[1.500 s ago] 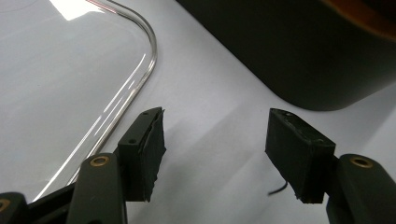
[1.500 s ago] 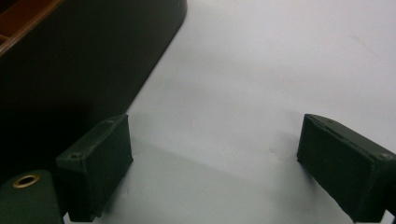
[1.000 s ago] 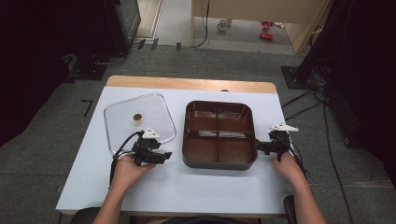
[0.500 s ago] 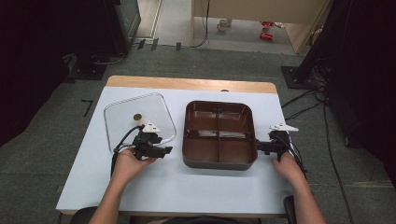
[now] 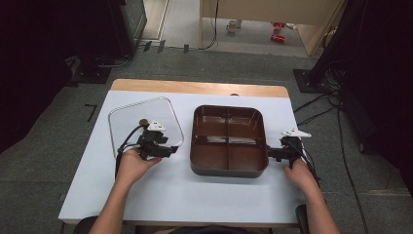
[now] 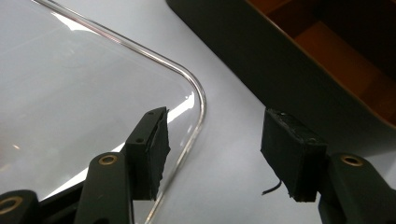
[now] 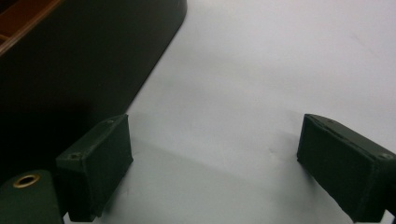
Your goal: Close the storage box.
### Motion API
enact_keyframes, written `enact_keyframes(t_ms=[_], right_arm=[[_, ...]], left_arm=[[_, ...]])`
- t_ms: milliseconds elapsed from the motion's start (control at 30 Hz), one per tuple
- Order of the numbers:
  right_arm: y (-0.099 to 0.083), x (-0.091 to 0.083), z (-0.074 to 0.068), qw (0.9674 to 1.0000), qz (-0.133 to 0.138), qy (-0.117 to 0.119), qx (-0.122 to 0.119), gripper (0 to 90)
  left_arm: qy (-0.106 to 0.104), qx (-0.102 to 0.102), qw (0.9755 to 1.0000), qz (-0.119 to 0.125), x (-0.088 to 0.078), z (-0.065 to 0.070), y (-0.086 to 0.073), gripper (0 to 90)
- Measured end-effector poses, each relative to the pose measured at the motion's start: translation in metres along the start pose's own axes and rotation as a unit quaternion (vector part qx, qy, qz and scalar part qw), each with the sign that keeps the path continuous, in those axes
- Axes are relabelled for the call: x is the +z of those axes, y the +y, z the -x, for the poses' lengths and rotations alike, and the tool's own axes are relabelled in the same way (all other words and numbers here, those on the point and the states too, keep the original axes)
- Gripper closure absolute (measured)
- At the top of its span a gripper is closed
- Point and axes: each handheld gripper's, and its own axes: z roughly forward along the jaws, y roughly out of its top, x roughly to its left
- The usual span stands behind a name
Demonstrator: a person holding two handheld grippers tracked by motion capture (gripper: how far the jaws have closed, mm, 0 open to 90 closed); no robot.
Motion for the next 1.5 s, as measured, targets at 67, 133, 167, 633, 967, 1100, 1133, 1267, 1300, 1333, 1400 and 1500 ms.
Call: enact_keyframes(t_ms=[67, 133, 167, 633, 967, 1100, 1133, 1267, 1300, 1333, 1400, 1500], right_arm=[[0.000, 0.000, 0.000, 1.0000, 0.000, 0.000, 0.000, 9.8], [0.000, 0.000, 0.000, 1.0000, 0.000, 0.000, 0.000, 9.8], [0.000, 0.000, 0.000, 1.0000, 0.000, 0.000, 0.000, 9.8], [0.000, 0.000, 0.000, 1.0000, 0.000, 0.000, 0.000, 9.8], [0.000, 0.000, 0.000, 1.0000, 0.000, 0.000, 0.001, 9.8], [0.000, 0.000, 0.000, 1.0000, 0.000, 0.000, 0.000, 9.8], [0.000, 0.000, 0.000, 1.0000, 0.000, 0.000, 0.000, 9.8], [0.000, 0.000, 0.000, 1.0000, 0.000, 0.000, 0.000, 9.8], [0.000, 0.000, 0.000, 1.0000, 0.000, 0.000, 0.000, 9.8], [0.000, 0.000, 0.000, 1.0000, 0.000, 0.000, 0.000, 9.8], [0.000, 0.000, 0.000, 1.0000, 0.000, -0.001, 0.000, 9.9], [0.000, 0.000, 0.000, 1.0000, 0.000, -0.001, 0.001, 9.9]], left_arm=[[0.000, -0.002, 1.0000, 0.002, -0.001, -0.002, 0.001, 42.0], [0.000, -0.007, 1.0000, 0.005, -0.003, -0.008, 0.003, 42.4], [0.000, -0.007, 1.0000, 0.005, -0.003, -0.008, 0.003, 42.4], [-0.016, -0.023, 0.9996, 0.009, -0.004, -0.033, 0.016, 40.8], [-0.008, -0.027, 0.9994, 0.018, -0.002, -0.044, 0.025, 42.2], [0.009, -0.020, 0.9998, 0.001, 0.004, -0.050, 0.027, 42.7], [0.011, -0.020, 0.9997, 0.002, 0.004, -0.052, 0.028, 42.7], [0.021, -0.017, 0.9996, 0.010, 0.002, -0.057, 0.035, 42.7], [0.024, -0.016, 0.9995, 0.011, 0.001, -0.058, 0.036, 42.6], [0.024, -0.016, 0.9995, 0.011, 0.001, -0.058, 0.036, 42.6], [0.033, -0.019, 0.9991, 0.018, -0.001, -0.063, 0.039, 42.7], [0.037, -0.021, 0.9987, 0.027, -0.004, -0.072, 0.039, 43.3]])
